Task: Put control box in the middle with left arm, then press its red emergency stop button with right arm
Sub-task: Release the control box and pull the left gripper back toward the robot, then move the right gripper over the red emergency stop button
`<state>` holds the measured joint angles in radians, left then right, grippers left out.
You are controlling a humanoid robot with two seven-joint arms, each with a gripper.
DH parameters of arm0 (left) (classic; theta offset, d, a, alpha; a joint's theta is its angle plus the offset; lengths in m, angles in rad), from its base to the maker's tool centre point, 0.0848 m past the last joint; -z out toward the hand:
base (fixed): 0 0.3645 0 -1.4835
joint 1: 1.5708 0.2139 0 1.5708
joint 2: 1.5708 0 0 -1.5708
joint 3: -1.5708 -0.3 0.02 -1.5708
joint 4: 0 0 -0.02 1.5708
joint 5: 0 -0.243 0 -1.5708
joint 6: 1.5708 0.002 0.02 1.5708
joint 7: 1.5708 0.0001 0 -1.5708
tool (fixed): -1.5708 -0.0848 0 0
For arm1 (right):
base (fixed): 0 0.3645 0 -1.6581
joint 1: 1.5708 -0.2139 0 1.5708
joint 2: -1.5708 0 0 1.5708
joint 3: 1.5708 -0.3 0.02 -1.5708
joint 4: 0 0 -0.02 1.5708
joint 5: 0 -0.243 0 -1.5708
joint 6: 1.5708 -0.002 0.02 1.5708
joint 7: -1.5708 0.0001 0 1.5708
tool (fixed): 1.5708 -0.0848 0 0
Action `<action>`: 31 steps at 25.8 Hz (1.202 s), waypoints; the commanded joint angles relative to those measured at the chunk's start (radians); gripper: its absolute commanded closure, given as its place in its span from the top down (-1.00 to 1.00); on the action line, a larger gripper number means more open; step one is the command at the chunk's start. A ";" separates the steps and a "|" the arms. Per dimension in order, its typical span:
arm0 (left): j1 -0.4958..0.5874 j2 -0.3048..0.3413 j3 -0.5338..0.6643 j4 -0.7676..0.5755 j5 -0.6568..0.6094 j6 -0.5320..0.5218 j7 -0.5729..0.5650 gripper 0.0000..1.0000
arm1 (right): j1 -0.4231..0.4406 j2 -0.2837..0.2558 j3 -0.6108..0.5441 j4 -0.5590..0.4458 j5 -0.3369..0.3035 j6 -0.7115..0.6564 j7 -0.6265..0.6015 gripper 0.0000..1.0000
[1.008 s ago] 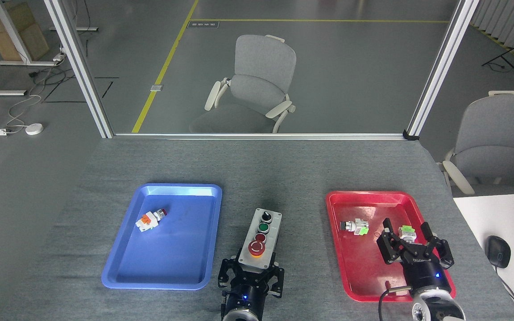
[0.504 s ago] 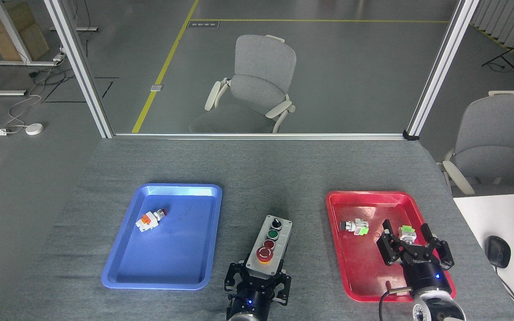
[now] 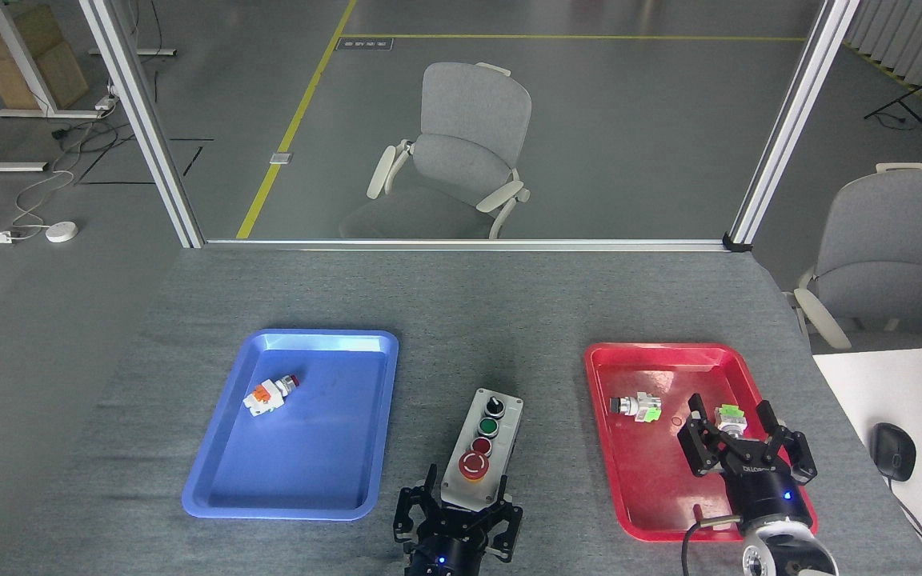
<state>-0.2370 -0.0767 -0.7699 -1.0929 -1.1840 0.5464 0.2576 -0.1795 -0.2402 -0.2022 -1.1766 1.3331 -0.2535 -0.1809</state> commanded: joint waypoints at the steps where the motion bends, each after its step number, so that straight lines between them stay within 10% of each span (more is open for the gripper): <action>1: 0.091 0.156 0.032 -0.202 -0.011 0.090 0.002 1.00 | 0.000 -0.008 0.001 0.000 0.000 -0.001 -0.005 0.96; 4: 0.171 0.241 0.101 -0.325 -0.025 0.087 0.029 1.00 | -0.005 -0.014 0.000 0.000 0.000 -0.018 -0.005 0.85; 7: 0.214 0.319 0.213 -0.420 -0.028 0.055 0.028 1.00 | -0.009 -0.013 0.000 0.000 -0.005 -0.062 -0.014 0.29; 11: 0.265 0.347 0.371 -0.455 -0.025 -0.036 0.022 1.00 | -0.025 -0.016 0.001 0.000 -0.092 -0.170 -0.014 0.00; 17: 0.300 0.361 0.531 -0.443 -0.012 -0.187 0.002 1.00 | -0.028 -0.031 0.003 0.002 -0.106 -0.380 -0.015 -0.95; 31: 0.260 0.348 0.807 -0.344 -0.011 -0.634 -0.026 0.99 | -0.235 0.058 0.527 0.133 -0.104 -0.463 -0.003 -1.00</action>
<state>0.0379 0.2777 -0.0294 -1.4503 -1.1953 -0.0072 0.2339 -0.3867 -0.2094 0.2246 -1.0751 1.2279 -0.7103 -0.1861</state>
